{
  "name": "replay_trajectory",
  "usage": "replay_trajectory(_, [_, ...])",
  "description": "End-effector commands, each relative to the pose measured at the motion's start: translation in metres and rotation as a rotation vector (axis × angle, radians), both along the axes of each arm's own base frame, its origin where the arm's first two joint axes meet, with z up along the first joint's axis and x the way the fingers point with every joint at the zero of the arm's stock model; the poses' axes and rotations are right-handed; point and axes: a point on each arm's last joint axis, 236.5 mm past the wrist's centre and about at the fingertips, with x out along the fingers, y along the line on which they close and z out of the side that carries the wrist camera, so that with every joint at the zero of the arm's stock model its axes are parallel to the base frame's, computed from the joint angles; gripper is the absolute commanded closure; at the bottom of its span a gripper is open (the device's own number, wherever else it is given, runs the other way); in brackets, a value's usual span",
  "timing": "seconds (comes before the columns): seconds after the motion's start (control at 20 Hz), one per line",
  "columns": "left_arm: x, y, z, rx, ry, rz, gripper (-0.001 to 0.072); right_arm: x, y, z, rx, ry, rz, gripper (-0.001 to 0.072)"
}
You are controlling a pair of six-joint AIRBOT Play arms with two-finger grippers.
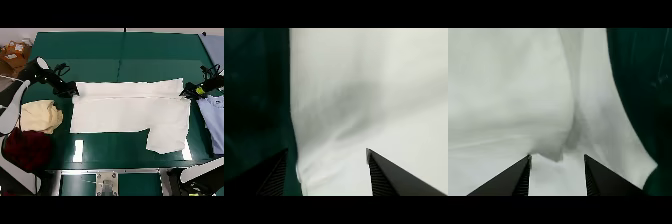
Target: Fold the shirts.
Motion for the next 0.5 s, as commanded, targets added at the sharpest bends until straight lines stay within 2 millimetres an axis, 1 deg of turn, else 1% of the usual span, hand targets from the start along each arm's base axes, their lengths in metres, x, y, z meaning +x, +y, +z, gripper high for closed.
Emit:
replay_trajectory(0.0, [-0.018, 0.003, 0.014, -0.031, 0.085, 0.029, 0.0178, -0.017, -0.015, 0.020, -0.032, 0.039, -0.064, 0.0426])
replay_trajectory(0.05, [-0.026, 0.010, 0.021, -0.032, 0.111, 0.029, 0.0326, -0.023, -0.020, 0.030, -0.037, 0.040, -0.074, 0.0590])
replay_trajectory(0.1, [-0.034, 0.016, 0.030, -0.030, 0.129, 0.021, 0.0551, -0.031, -0.023, 0.041, -0.035, 0.040, -0.092, 0.0665])
replay_trajectory(0.15, [-0.041, 0.020, 0.039, -0.025, 0.134, 0.008, 0.0686, -0.038, -0.025, 0.048, -0.031, 0.043, -0.125, 0.0700])
replay_trajectory(0.25, [-0.054, 0.028, 0.055, 0.025, 0.123, -0.015, 0.0687, -0.060, -0.022, 0.057, -0.028, 0.053, -0.181, 0.0698])
replay_trajectory(0.3, [-0.063, 0.030, 0.062, 0.061, 0.107, -0.022, 0.0687, -0.074, -0.020, 0.057, -0.034, 0.069, -0.207, 0.0698])
replay_trajectory(0.35, [-0.072, 0.030, 0.067, 0.093, 0.080, -0.033, 0.0687, -0.093, -0.018, 0.056, -0.045, 0.097, -0.240, 0.0698])
replay_trajectory(0.45, [-0.101, 0.027, 0.067, 0.153, 0.024, -0.025, 0.0688, -0.132, -0.010, 0.052, -0.071, 0.144, -0.292, 0.0699])
